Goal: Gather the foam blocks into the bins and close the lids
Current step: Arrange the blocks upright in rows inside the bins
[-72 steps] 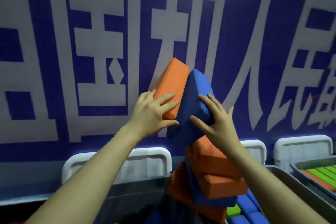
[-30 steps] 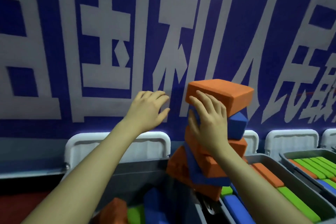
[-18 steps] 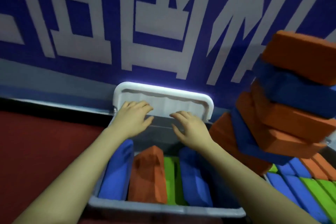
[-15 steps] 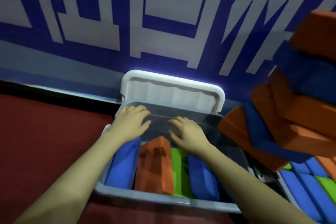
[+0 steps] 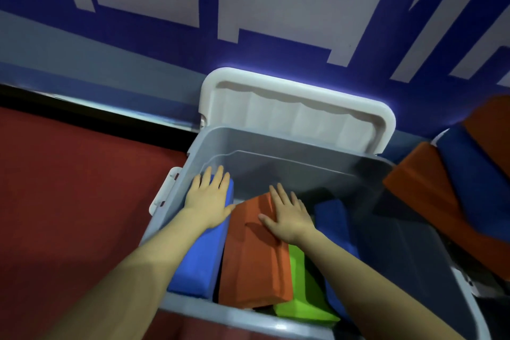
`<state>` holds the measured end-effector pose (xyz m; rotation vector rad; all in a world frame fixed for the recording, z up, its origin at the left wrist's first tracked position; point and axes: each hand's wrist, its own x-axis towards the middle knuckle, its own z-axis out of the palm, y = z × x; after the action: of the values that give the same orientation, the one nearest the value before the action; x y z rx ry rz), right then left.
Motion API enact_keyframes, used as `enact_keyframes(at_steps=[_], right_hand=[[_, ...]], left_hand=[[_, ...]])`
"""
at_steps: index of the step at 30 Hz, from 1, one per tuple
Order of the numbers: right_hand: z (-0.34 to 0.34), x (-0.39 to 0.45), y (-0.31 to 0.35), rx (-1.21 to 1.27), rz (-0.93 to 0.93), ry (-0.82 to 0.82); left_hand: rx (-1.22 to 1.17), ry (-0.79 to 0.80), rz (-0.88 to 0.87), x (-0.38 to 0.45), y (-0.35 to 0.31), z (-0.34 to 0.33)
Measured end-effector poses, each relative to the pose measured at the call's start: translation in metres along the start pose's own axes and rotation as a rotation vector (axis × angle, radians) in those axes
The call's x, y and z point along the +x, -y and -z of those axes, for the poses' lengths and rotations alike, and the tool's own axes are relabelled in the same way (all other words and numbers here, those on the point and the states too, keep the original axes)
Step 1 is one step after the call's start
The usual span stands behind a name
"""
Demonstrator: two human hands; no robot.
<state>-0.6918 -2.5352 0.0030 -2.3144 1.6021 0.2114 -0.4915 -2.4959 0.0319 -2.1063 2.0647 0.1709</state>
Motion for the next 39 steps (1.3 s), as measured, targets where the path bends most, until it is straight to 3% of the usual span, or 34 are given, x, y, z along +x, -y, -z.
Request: enact_keyframes(at_steps=[7, 13, 16, 23, 30, 36, 39], right_hand=[[-0.033, 0.031, -0.003, 0.059, -0.128, 0.024], [-0.034, 0.031, 0.003, 0.349, -0.092, -0.005], [-0.028, 0.027, 0.009, 0.281, -0.054, -0.080], [-0.007, -0.001, 0.008, 0.163, -0.027, -0.191], [0.016, -0.031, 0.005, 0.245, -0.075, -0.267], [0.033, -0.051, 0.020, 0.295, -0.004, -0.542], [0.029, -0.055, 0.028, 0.234, -0.009, -0.557]], left_hand=[[-0.030, 0.010, -0.037, 0.011, 0.002, -0.016], [-0.029, -0.049, -0.107, 0.009, -0.006, -0.014], [-0.105, -0.091, -0.075, 0.008, -0.009, -0.015], [-0.192, 0.033, -0.014, 0.007, -0.008, -0.014], [-0.331, -0.181, -0.034, -0.014, -0.017, 0.015], [-0.375, -0.372, -0.021, -0.043, -0.011, 0.029], [-0.358, -0.344, 0.010, -0.049, -0.011, 0.023]])
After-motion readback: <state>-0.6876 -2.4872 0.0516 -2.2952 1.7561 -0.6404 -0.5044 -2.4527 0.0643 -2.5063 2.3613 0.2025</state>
